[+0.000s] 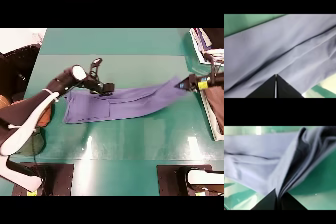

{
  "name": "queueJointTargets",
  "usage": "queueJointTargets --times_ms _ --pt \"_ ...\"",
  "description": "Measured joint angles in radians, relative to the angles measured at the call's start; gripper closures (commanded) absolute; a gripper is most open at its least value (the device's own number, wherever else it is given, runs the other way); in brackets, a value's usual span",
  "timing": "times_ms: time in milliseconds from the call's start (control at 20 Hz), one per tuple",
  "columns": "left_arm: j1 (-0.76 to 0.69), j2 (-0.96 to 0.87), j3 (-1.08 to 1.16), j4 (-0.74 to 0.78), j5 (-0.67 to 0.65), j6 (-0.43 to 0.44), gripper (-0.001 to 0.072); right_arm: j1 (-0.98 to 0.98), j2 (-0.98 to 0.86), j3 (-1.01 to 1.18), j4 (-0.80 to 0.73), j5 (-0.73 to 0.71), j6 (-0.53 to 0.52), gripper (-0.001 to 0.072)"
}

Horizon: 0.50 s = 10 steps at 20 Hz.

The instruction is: Fold the shirts.

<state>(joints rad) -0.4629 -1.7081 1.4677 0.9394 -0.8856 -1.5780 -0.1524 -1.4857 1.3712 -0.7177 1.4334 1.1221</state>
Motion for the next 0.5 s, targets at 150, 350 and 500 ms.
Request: queueJointTargets --times_ms 150,350,500 --pt "-0.057 -0.086 0.085 -0.016 -0.002 0.000 0.0681 0.098 0.045 0.109 0.040 0.012 0.041 0.0696" --pt "-0.119 -0.156 0.136 -0.025 0.000 0.001 0.0681 0.248 0.048 0.241 0.067 0.013 0.083 0.0696" --pt "-0.136 -0.175 0.147 -0.016 0.000 0.004 0.0681 0.344 0.032 0.304 0.073 -0.001 0.098 0.0696"
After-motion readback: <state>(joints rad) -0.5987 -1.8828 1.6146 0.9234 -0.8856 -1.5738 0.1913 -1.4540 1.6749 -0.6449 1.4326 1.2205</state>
